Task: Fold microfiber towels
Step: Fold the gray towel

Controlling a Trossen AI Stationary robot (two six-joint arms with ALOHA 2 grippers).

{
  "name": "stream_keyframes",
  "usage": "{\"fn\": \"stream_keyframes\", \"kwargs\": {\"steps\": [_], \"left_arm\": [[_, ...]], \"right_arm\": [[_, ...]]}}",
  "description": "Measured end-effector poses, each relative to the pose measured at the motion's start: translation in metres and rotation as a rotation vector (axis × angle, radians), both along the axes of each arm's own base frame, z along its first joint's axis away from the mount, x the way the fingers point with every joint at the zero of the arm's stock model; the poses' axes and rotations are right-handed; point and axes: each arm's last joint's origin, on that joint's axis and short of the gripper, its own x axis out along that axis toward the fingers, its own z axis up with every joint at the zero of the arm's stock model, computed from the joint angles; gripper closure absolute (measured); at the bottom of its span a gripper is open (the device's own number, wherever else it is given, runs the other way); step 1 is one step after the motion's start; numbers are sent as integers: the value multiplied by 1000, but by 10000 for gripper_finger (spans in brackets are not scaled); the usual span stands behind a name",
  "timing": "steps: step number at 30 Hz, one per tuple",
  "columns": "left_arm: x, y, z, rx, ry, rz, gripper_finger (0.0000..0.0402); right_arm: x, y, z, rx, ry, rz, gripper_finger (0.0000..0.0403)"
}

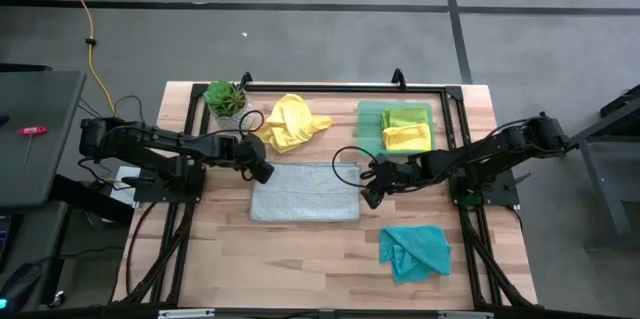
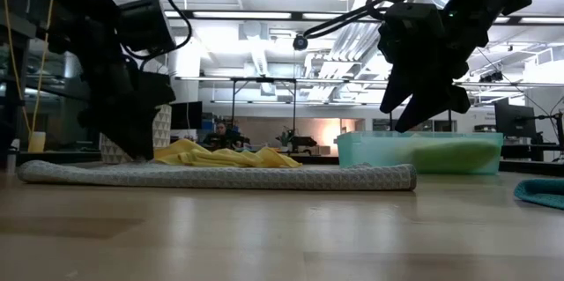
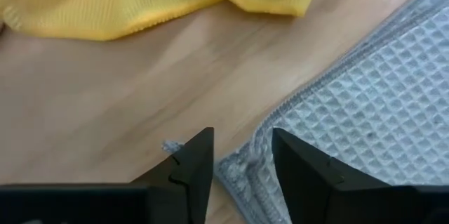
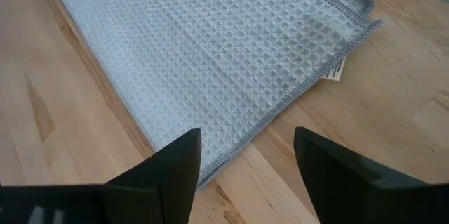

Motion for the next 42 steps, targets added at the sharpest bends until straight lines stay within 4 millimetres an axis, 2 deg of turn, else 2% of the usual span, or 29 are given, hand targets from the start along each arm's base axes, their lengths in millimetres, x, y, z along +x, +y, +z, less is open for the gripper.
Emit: {"fn": "stream_keyframes", "kwargs": {"steps": [8,10,19,29,36,39,42], "left_arm": [[-1,-1,-1,-13,19,-58,383],[-1,-1,-1,-26,17,-62,395],[-9,-7,8,-105,-11,-39,400],[-18,-12,32,-83,-155,8,401],[-25,-16,30,-69,-100,25,401],[-24,-17,28,-120,-92,25,401],[-23,-19,29,-51,-90,25,401]], "right_arm": [[0,-1,0,-28,-5,-31,182],[0,-1,0,-31,-6,-33,182],[0,-1,0,-21,-6,-46,182],[0,-1,0,-20,-6,-47,182],[0,-2,0,-25,-6,-50,182],[0,-2,0,-30,-7,-55,182],[0,-2,0,-32,-8,-57,182]]}}
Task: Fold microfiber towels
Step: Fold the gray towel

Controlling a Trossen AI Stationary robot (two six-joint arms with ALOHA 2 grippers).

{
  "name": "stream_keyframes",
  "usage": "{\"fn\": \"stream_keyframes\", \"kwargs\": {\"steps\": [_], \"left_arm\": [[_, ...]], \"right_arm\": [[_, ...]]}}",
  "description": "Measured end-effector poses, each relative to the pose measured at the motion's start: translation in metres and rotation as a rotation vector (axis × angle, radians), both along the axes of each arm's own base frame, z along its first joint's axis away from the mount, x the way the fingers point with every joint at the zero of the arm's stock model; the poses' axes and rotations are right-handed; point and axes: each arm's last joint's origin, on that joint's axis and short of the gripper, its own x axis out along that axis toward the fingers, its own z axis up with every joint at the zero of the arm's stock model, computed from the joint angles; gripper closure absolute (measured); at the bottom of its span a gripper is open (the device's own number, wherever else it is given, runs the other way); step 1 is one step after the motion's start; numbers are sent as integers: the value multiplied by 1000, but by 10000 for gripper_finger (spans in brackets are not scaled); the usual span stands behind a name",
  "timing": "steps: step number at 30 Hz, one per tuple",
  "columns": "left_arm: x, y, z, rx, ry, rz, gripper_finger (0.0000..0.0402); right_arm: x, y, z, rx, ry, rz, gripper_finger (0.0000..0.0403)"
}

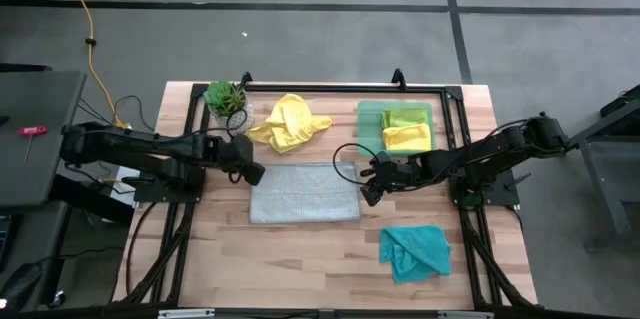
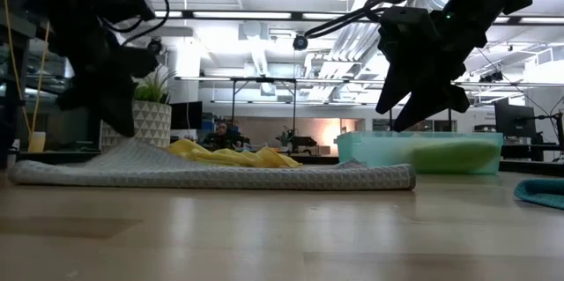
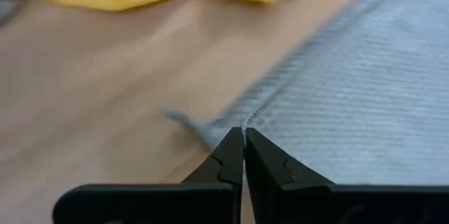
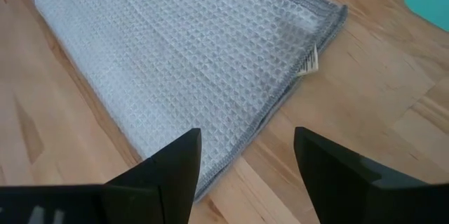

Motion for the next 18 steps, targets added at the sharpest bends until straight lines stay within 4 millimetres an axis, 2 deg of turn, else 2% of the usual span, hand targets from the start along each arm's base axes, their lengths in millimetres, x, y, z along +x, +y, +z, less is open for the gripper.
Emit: {"fn": "stream_keyframes", "kwargs": {"steps": [5,18], "left_arm": [[1,5,-3,84,34,30,401],[6,9,-13,95,87,15,373]], "right_arm": [[0,-1,0,-20,-3,-16,182],[1,-1,1,-20,-19,-20,182]]}}
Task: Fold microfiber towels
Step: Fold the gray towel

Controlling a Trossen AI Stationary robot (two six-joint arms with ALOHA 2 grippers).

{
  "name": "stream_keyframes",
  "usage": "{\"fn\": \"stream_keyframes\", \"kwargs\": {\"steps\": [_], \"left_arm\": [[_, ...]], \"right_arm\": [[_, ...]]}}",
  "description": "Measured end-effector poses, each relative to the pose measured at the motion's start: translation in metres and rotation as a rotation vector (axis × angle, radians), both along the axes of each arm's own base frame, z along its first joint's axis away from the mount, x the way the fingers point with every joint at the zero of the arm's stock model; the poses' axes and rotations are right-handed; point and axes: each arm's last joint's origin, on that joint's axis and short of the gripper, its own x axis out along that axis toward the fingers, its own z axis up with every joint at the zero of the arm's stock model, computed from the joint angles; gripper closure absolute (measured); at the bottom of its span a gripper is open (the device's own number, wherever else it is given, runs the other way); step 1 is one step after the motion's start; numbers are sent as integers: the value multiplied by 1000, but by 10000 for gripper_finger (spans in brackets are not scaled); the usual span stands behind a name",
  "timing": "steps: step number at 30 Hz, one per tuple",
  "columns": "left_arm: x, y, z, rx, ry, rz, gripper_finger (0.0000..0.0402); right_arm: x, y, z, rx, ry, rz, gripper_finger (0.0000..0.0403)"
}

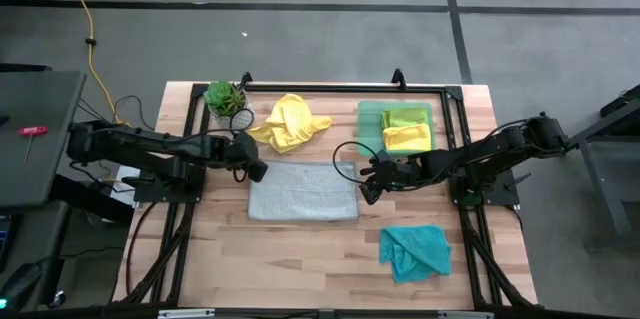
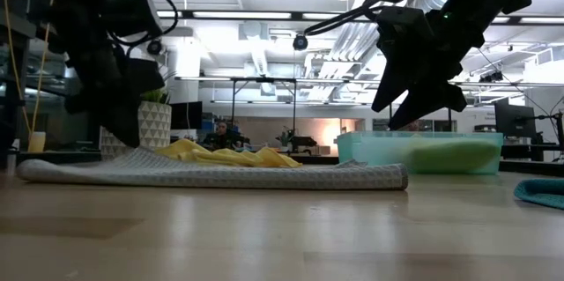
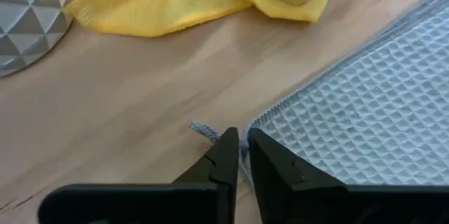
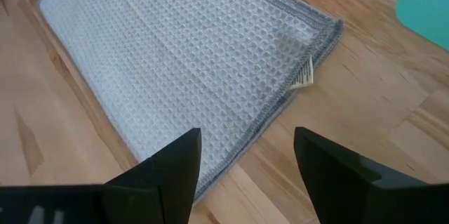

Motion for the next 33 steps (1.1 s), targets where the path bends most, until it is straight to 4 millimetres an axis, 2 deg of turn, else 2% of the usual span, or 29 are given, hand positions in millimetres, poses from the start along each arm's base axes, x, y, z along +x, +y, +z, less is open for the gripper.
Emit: {"fn": "stream_keyframes", "kwargs": {"steps": [7,12,14,18,24,28,33], "left_arm": [[8,2,5,50,-26,-68,301],[17,5,28,60,-1,-185,245],[21,1,39,19,-52,-270,230],[26,-24,47,-68,-150,-455,216],[28,-80,45,7,-113,-773,224],[29,-108,36,119,-49,-925,228],[29,-130,14,149,86,-1041,229]], "right_arm": [[1,0,1,1,-10,2,182],[4,-1,4,7,-57,-2,182],[6,0,5,10,-81,-2,182],[9,2,8,17,-118,69,182],[11,15,12,-67,-165,282,182],[10,19,12,-150,-158,360,182],[10,18,12,-170,-156,339,182]]}}
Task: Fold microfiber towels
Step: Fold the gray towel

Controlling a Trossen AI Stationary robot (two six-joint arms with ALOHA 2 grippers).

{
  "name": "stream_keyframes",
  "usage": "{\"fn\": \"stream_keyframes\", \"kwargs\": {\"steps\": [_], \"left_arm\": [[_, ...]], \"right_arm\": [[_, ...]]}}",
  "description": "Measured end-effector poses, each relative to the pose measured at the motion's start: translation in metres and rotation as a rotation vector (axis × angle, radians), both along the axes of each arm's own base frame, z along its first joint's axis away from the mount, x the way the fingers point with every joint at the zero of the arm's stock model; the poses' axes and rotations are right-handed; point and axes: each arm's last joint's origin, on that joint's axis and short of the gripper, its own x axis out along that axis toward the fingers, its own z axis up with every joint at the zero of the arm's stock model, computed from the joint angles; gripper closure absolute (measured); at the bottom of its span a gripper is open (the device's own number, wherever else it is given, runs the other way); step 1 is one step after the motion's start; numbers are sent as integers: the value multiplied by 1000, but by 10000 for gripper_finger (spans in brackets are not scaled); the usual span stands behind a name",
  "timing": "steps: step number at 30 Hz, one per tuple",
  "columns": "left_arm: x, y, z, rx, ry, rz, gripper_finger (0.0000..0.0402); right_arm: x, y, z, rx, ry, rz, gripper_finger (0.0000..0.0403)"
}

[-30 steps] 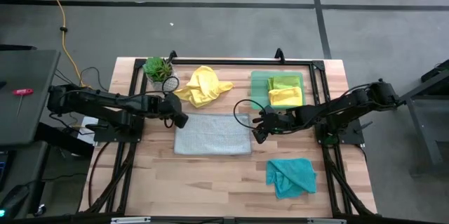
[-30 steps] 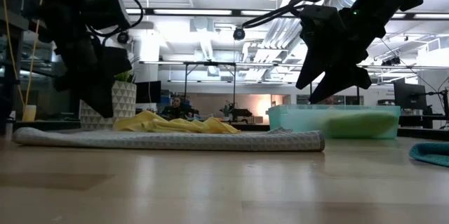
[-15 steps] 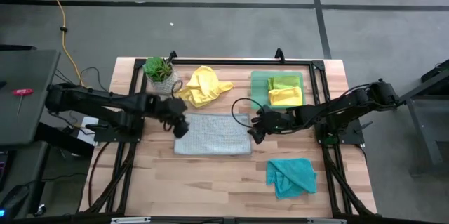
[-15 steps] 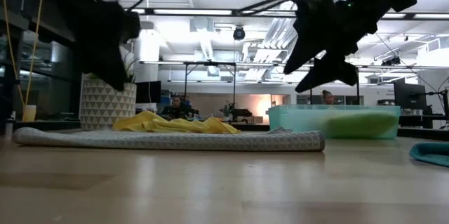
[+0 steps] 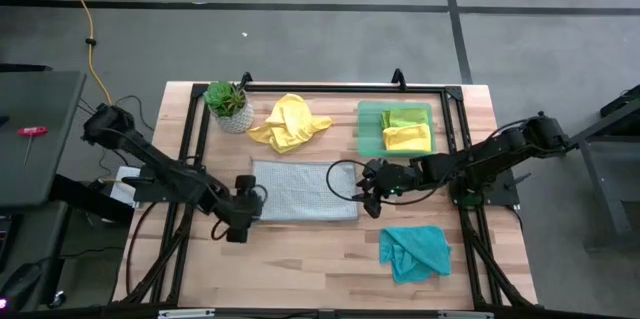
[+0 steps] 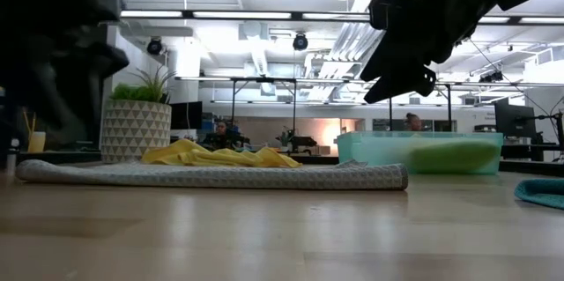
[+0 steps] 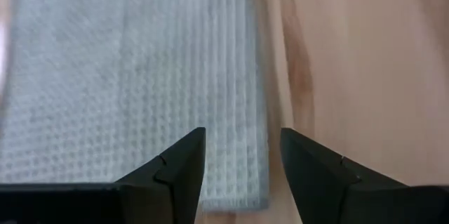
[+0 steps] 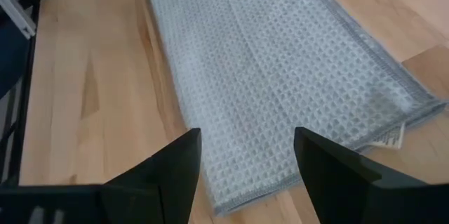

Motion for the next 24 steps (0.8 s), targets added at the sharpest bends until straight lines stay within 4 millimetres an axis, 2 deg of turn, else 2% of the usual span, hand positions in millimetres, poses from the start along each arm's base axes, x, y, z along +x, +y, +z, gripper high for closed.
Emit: {"fn": "stream_keyframes", "kwargs": {"steps": [7,12,18,24], "left_arm": [[-1,-17,-26,27,130,-77,229],[0,-22,-37,23,181,-82,229],[1,-23,-40,26,191,-79,229],[1,-23,-40,25,189,-75,229]], "right_arm": [[0,0,0,-7,5,-5,182],[0,0,0,-27,5,23,182],[4,3,-2,-128,20,196,182],[30,18,-13,-275,134,421,182]]}}
